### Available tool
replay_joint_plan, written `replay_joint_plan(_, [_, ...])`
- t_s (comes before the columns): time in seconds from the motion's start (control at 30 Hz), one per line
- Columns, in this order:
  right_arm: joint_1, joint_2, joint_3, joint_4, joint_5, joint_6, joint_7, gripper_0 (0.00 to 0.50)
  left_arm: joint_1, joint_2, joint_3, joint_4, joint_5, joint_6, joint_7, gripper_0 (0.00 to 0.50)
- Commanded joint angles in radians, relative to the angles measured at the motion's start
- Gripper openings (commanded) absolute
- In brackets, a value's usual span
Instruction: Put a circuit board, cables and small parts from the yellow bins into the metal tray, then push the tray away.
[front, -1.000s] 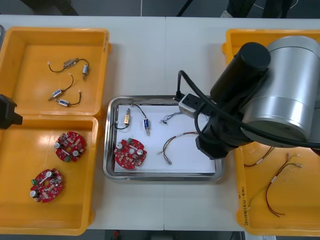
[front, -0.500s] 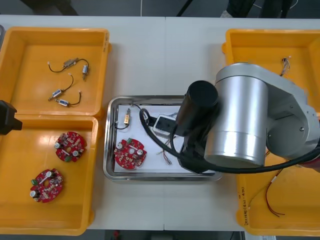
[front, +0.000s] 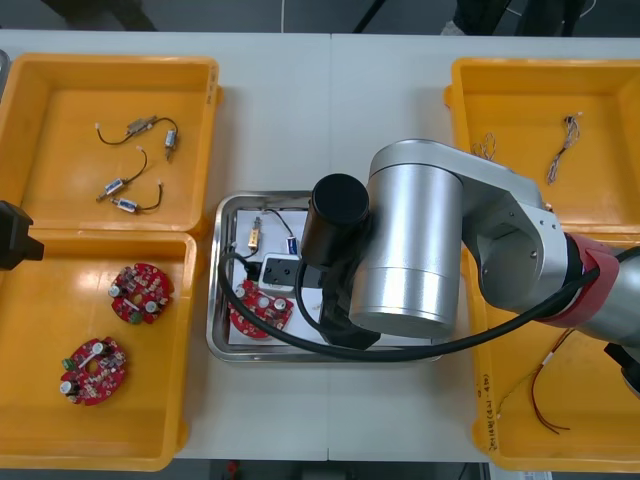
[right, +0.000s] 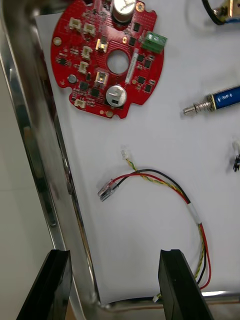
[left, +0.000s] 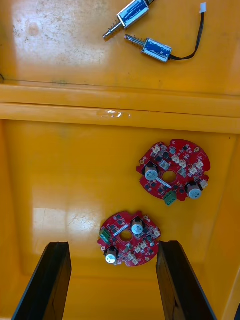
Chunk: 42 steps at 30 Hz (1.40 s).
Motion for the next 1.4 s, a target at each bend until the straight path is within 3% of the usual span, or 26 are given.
replay_joint_plan(0.03, [-0.038,0.018,0.046,0.002,0.009,-0.029,0.047,0.500,0.025,0.047,0.033,-0.027,-0.003,0.006,-0.096,0.500])
replay_joint_plan(0.27, [-0.036,0.031,0.145,0.004,0.084,-0.045,0.067,0.500,0.025,0.047,0.033,-0.027,-0.003,0.006,-0.096,0.500])
replay_joint_plan(0.83, [0.017,0.131,0.210,0.125,0.127,-0.050,0.069,0.500,0.025,0.047,0.033,-0.027,-0.003,0.006,-0.096,0.500])
replay_joint_plan(1.4, [0.065,0.139,0.293,0.125,0.228,-0.053,0.053,0.500,0.025,0.047,0.033,-0.027,-0.003,0.006,-0.096,0.500])
